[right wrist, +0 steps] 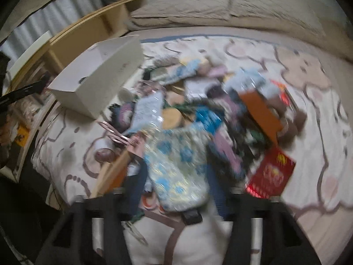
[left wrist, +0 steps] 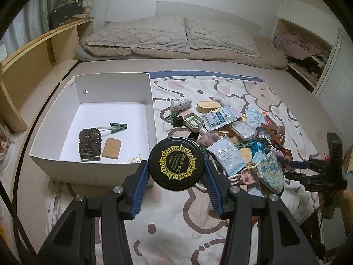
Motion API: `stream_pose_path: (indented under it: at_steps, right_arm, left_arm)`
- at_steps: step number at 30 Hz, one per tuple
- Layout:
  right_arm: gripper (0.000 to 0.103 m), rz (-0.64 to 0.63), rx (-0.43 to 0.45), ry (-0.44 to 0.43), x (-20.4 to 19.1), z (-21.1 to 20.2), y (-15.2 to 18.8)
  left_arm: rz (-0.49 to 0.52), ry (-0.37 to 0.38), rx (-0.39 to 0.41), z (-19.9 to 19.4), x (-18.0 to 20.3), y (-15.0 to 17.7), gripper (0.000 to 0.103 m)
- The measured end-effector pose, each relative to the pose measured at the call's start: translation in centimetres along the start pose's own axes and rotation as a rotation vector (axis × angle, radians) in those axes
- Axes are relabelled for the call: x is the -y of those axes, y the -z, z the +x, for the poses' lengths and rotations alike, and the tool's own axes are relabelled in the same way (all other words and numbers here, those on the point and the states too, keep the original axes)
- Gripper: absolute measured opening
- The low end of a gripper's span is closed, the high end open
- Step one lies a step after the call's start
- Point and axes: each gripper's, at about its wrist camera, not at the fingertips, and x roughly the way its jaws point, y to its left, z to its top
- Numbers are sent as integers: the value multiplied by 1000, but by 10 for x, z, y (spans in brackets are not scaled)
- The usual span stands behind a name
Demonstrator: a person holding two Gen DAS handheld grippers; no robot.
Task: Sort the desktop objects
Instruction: 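Carry the black tin with the left tool while the right tool carries the pouch toward the box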
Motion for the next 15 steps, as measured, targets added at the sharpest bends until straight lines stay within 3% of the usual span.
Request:
stream_pose_path:
  at_steps: [6, 11, 13, 15]
  right_arm:
    - [58, 132, -33, 8, 29, 16, 14]
    - [58, 196, -53, -58, 38, 31, 15]
    - [50, 209, -59, -83, 38, 36, 15]
    - [31, 214, -56, -100, 36, 37, 14]
  left_arm:
    - [4, -1, -18, 8, -3, 3, 50]
    - [11, 3, -18, 10, -2, 3, 50]
    - [13, 4, -17, 10, -1, 2, 50]
    - [17, 2, -14, 9, 0, 2, 50]
